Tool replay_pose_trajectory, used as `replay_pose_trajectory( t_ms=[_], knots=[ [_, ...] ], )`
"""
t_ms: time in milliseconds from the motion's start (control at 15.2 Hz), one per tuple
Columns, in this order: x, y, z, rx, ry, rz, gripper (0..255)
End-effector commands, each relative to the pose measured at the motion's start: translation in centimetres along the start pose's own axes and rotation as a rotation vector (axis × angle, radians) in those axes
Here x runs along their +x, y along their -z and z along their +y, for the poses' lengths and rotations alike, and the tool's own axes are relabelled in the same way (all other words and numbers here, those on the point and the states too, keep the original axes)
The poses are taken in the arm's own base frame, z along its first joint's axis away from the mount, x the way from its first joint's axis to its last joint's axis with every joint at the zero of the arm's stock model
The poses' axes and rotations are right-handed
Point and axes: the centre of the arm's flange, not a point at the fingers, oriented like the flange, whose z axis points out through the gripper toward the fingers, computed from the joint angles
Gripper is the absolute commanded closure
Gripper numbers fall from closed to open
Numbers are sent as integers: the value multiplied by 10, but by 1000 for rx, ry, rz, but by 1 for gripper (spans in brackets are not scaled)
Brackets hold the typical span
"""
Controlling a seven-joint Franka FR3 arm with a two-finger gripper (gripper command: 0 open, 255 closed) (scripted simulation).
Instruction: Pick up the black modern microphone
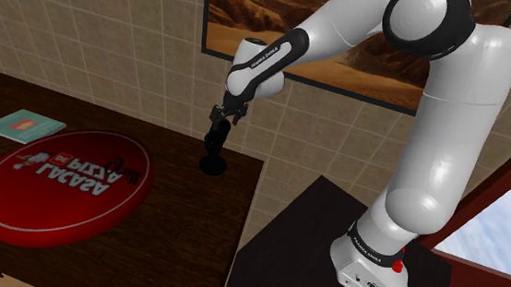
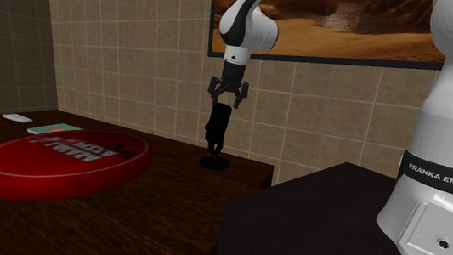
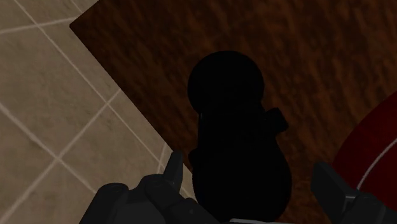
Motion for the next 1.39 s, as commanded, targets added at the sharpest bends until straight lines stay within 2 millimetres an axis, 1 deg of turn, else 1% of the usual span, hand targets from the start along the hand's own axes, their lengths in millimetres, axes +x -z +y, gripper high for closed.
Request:
replay_pose_trajectory(
  t_ms=[0,198,330,396,990,1320],
  knots=[
    [-1,-11,0,0,0,1,0],
    [-5,-30,2,0,0,1,0],
    [-5,-30,2,0,0,1,0],
    [-5,-29,2,0,0,1,255],
    [-5,-30,2,0,0,1,255],
    [0,-4,0,0,0,1,255]
  ],
)
